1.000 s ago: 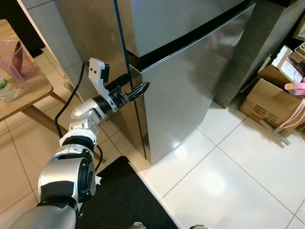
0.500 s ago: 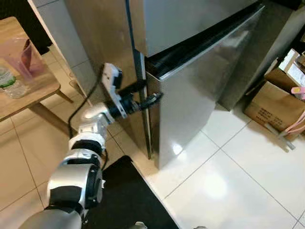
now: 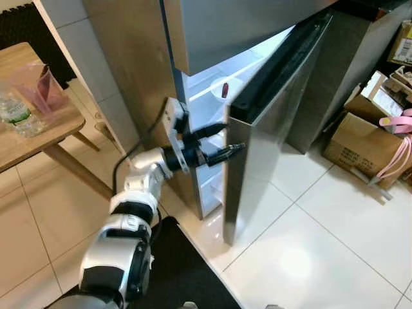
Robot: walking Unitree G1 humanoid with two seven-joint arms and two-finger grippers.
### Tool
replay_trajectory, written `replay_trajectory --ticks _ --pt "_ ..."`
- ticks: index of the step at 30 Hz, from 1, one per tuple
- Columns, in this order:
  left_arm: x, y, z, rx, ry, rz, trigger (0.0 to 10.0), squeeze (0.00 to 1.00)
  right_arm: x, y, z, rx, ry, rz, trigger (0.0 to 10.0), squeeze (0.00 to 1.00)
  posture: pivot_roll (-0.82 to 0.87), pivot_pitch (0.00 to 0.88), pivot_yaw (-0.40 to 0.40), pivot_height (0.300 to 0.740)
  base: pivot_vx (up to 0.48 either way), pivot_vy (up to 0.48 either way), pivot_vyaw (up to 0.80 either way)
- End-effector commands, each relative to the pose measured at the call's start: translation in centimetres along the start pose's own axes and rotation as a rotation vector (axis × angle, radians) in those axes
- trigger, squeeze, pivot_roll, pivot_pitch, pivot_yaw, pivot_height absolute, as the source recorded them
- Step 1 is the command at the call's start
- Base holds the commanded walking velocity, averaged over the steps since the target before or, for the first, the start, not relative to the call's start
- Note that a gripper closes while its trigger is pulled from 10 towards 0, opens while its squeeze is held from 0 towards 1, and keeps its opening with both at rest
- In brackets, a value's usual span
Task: Restocking fridge
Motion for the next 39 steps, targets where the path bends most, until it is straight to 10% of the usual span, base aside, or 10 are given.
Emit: replay_trajectory --ticks 1,15,25,29,39 --pt "-1.6 -1.5 -1.2 -0.082 0.027 0.047 10.0 0.00 -0.8 0.4 0.1 0.007 0.030 -0.014 10.0 0.00 -0.08 0.178 0.034 0.740 0.000 0.000 0.00" --pt "-6.3 -1.7 0.4 0.049 0.032 0.177 10.0 0.00 -0.3 0.3 0.0 0.005 0.025 -0.015 10.0 0.00 -0.07 0.162 0.034 0.740 0.000 0.000 0.00" --pt "-11.7 1.5 5.6 0.406 0.120 0.258 10.0 0.00 0.1 0.2 -0.1 0.001 0.019 -0.021 10.0 0.00 -0.06 0.146 0.035 0.740 0.000 0.000 0.00" --pt "-15.3 2.9 10.5 0.698 0.153 0.340 10.0 0.00 0.8 -0.1 -0.2 -0.001 0.005 0.005 10.0 0.00 -0.06 0.132 0.029 0.740 0.000 0.000 0.00" --pt "-20.3 2.2 17.6 1.061 0.253 0.448 10.0 0.00 3.9 -0.7 -0.5 -0.004 -0.089 0.163 10.0 0.00 -0.06 0.117 0.022 0.740 0.000 0.000 0.00"
Point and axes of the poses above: a point about 5 cm out from each wrist's last joint towards the gripper, its own z axis pointing back from the gripper into the wrist, its own x axis along the axis of the wrist's last joint, y = z × x, the point moved 5 cm from there along -z, pointing out of the wrist towards the gripper, and after that the axes turned 15 degrees about z, right-handed, at the moved point
